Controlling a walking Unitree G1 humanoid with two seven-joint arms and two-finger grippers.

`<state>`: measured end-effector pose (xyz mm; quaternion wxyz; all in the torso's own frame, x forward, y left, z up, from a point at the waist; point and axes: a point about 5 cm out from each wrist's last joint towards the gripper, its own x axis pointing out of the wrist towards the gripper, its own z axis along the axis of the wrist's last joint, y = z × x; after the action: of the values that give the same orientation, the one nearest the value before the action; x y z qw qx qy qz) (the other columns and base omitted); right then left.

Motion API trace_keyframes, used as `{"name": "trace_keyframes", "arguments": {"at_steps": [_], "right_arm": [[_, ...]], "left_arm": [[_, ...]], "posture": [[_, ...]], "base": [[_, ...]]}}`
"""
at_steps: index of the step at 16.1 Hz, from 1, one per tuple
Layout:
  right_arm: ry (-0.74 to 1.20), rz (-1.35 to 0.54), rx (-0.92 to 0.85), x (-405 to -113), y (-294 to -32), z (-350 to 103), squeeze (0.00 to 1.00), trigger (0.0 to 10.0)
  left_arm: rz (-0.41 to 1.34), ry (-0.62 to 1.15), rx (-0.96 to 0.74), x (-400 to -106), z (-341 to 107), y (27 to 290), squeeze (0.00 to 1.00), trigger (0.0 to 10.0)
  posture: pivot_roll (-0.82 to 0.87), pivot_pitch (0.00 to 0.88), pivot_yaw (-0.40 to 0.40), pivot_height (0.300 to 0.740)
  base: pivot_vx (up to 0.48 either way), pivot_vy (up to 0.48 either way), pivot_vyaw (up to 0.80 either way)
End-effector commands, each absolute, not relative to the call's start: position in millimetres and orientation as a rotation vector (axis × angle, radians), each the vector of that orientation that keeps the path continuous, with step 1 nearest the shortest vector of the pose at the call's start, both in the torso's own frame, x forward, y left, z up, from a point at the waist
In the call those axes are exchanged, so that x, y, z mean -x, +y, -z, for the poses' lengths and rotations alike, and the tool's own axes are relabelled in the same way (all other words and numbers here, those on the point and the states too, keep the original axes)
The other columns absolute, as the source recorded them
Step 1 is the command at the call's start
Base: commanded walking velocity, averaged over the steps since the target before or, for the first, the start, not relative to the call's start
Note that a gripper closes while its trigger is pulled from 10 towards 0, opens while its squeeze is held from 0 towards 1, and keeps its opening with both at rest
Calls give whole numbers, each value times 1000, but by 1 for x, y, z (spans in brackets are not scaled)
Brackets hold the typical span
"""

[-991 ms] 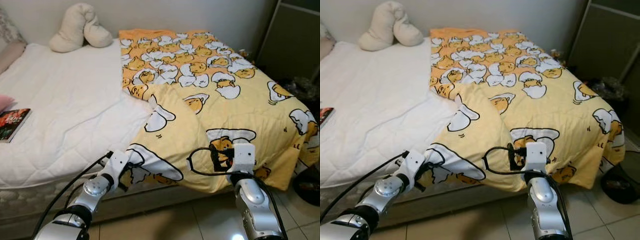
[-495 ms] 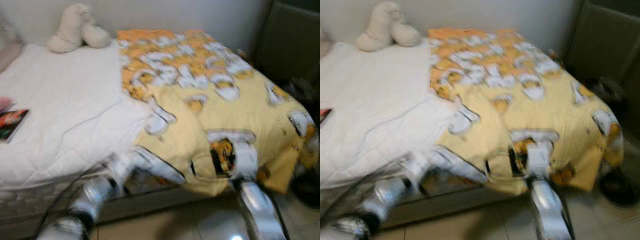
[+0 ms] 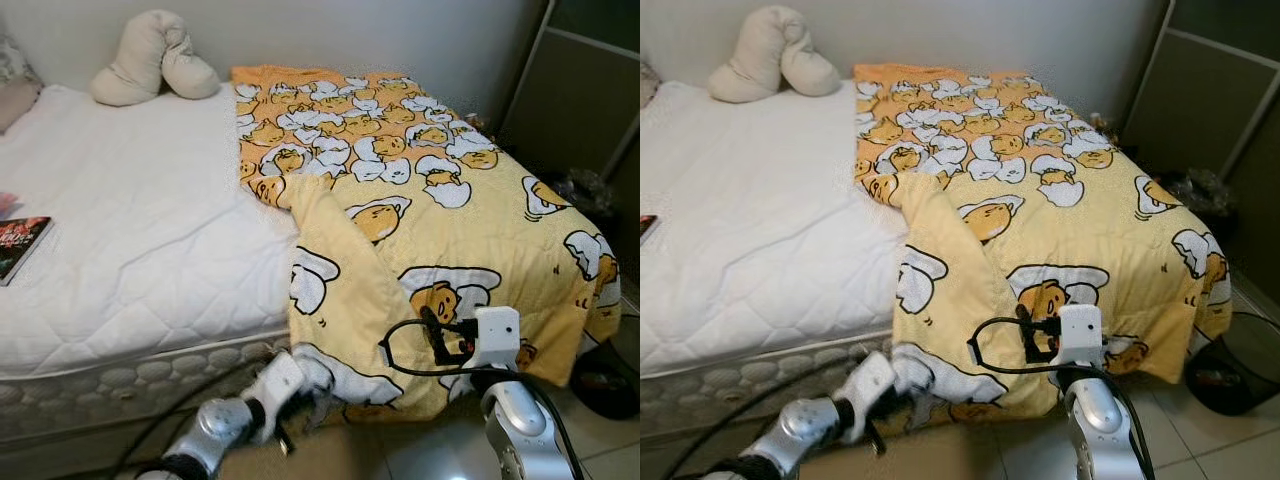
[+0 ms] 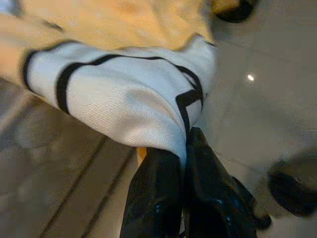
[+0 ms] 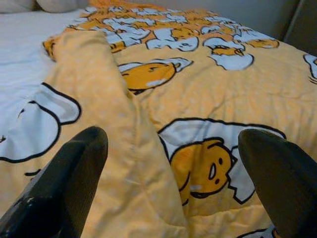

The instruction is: Clean up the room

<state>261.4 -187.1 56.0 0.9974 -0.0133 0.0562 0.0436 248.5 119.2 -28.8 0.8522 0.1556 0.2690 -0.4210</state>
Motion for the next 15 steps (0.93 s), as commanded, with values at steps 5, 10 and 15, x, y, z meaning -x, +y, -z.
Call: {"name": "trace_keyframes", "arguments": {"at_steps": [5, 10, 15], "right_arm": [[112, -77, 22, -258, -190, -57, 0, 10000], [120, -79, 19, -258, -190, -56, 0, 10000], [127, -85, 20, -257, -190, -55, 0, 10000]], "left_arm": [[835, 553, -351, -253, 27, 121, 0, 10000], [800, 536, -373, -256, 25, 123, 0, 10000], [826, 556, -368, -249, 31, 119, 0, 10000]], "posture": [[56, 0, -2, 740], [65, 0, -3, 740], [56, 0, -6, 740]], "base": [[0, 0, 0], [-82, 0, 0], [-246, 0, 0]]}}
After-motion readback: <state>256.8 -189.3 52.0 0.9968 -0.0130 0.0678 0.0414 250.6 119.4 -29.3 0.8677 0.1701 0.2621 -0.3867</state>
